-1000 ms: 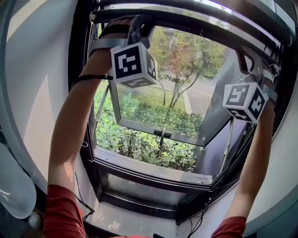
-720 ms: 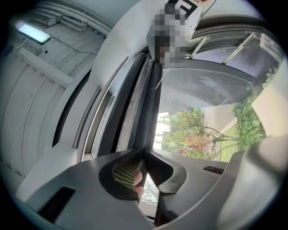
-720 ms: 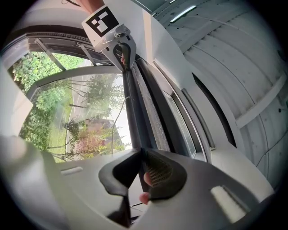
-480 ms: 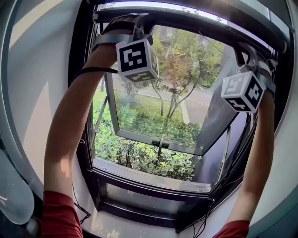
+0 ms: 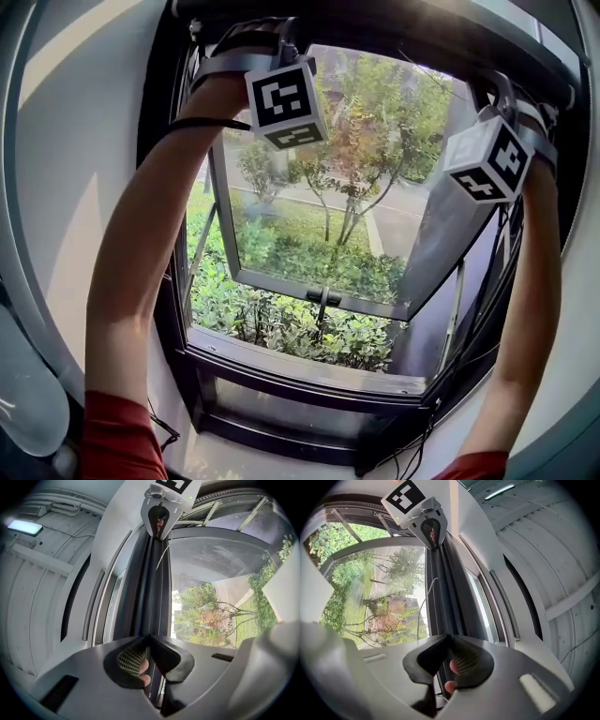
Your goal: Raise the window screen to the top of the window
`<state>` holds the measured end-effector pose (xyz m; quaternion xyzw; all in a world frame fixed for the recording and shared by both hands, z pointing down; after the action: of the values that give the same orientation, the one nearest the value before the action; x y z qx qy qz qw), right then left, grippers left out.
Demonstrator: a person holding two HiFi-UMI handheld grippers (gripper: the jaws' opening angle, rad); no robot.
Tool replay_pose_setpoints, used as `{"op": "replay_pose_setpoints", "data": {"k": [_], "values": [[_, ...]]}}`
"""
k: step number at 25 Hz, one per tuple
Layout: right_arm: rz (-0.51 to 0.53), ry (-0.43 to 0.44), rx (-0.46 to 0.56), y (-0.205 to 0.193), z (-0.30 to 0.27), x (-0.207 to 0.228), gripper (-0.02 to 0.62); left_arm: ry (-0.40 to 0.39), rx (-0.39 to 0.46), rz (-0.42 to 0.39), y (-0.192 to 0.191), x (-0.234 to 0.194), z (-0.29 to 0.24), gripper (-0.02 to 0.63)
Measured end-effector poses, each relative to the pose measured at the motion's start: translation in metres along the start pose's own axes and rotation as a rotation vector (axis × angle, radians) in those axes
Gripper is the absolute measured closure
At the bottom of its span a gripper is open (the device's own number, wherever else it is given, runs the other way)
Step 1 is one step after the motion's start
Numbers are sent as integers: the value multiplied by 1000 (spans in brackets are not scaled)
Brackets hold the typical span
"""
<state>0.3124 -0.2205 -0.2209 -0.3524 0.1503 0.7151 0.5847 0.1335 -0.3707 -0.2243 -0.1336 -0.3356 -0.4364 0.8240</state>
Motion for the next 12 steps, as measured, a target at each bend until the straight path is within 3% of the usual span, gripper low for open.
{"op": "replay_pose_setpoints", "data": {"k": [12], "values": [[3, 3, -13, 3, -7, 10, 551, -2, -28, -11, -1, -11, -9, 564]]}}
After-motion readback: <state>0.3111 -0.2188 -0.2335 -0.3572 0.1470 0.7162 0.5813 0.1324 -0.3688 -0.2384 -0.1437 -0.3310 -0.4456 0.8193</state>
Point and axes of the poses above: the fingertips, and each gripper's own axes: z backward along the fingers, x to its right, y out of its top, the point moved 2 cm from there along z, backward along the fingers, and after that the axes turned 13 degrees about -z, right-handed, at the moved point
